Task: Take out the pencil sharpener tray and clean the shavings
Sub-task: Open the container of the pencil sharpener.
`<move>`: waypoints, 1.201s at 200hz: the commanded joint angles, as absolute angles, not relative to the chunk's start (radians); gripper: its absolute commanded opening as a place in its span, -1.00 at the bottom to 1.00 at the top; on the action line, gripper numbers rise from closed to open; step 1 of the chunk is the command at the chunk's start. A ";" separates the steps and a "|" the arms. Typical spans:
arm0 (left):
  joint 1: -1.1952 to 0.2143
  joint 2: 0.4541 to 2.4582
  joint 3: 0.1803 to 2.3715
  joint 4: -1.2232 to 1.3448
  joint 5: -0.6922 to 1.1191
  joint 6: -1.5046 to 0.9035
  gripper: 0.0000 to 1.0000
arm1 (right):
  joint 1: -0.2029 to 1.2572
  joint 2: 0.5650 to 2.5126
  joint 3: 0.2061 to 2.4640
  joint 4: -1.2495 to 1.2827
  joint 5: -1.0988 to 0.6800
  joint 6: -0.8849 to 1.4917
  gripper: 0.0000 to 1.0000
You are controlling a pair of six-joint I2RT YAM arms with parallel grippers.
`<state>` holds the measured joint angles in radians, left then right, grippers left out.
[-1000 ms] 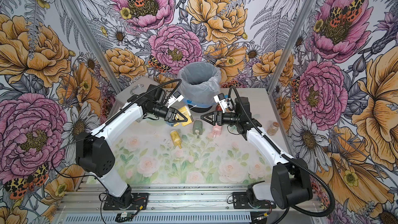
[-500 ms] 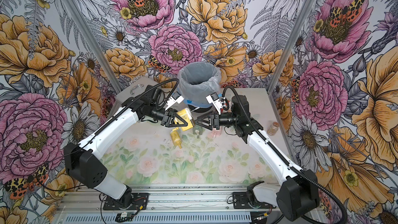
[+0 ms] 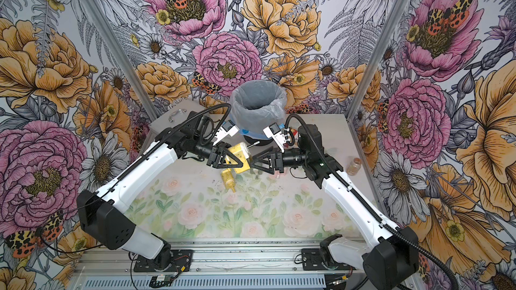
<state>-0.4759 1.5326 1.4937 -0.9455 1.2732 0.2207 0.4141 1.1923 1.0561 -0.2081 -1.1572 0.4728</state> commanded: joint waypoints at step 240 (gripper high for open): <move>-0.516 1.457 1.474 -0.927 1.347 0.269 -0.99 | 0.477 1.244 1.155 -0.220 -1.209 0.451 -0.18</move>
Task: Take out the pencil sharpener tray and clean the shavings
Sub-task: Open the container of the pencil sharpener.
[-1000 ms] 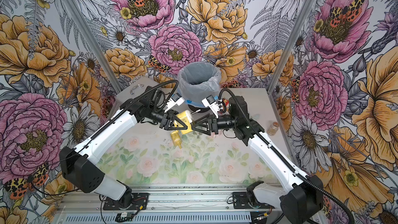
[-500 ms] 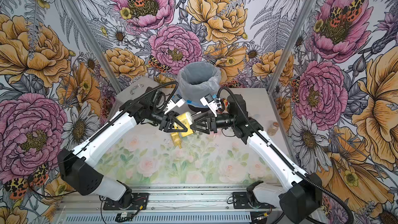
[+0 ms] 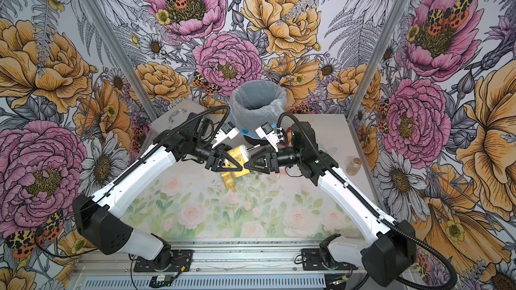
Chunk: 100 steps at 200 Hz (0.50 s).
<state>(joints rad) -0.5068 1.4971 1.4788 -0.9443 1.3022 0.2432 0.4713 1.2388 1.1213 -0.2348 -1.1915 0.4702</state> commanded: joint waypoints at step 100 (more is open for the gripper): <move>-0.502 1.444 1.463 -0.926 1.343 0.276 -0.98 | 0.433 1.222 1.160 -0.233 -1.217 0.446 -0.38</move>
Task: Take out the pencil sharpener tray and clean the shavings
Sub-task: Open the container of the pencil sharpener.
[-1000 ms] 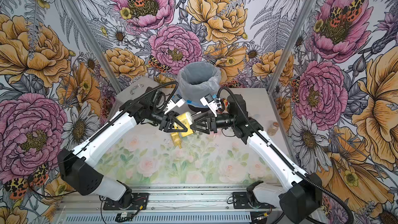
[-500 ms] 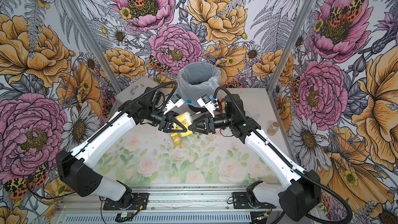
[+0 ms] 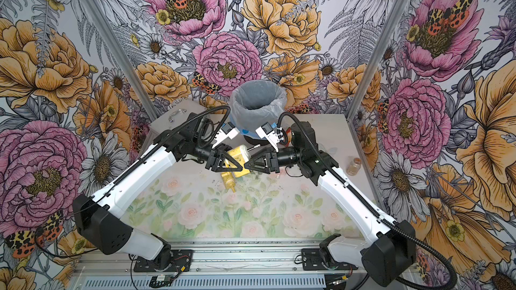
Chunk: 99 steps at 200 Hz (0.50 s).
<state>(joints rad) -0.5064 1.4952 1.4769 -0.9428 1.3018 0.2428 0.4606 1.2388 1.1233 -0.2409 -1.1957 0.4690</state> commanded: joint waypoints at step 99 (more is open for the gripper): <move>-0.469 1.453 1.463 -0.927 1.341 0.275 -0.97 | 0.369 1.196 1.164 -0.235 -1.213 0.446 -0.41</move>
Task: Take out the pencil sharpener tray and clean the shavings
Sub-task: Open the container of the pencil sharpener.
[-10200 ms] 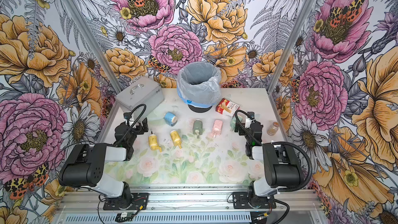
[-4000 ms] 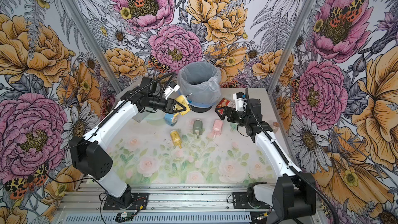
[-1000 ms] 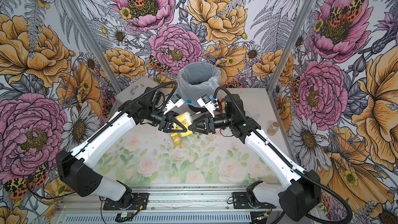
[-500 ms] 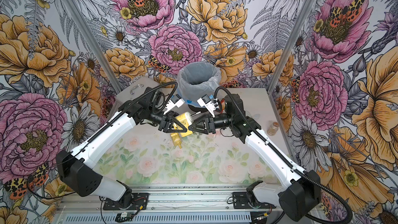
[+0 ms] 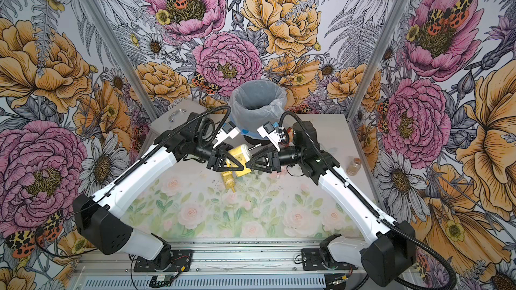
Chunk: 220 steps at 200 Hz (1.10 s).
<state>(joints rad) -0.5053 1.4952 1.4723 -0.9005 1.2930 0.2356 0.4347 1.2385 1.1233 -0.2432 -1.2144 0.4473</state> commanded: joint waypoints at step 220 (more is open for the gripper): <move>-0.379 1.438 1.468 -0.927 1.323 0.270 -0.96 | 0.319 1.181 1.196 -0.329 -1.152 0.370 -0.41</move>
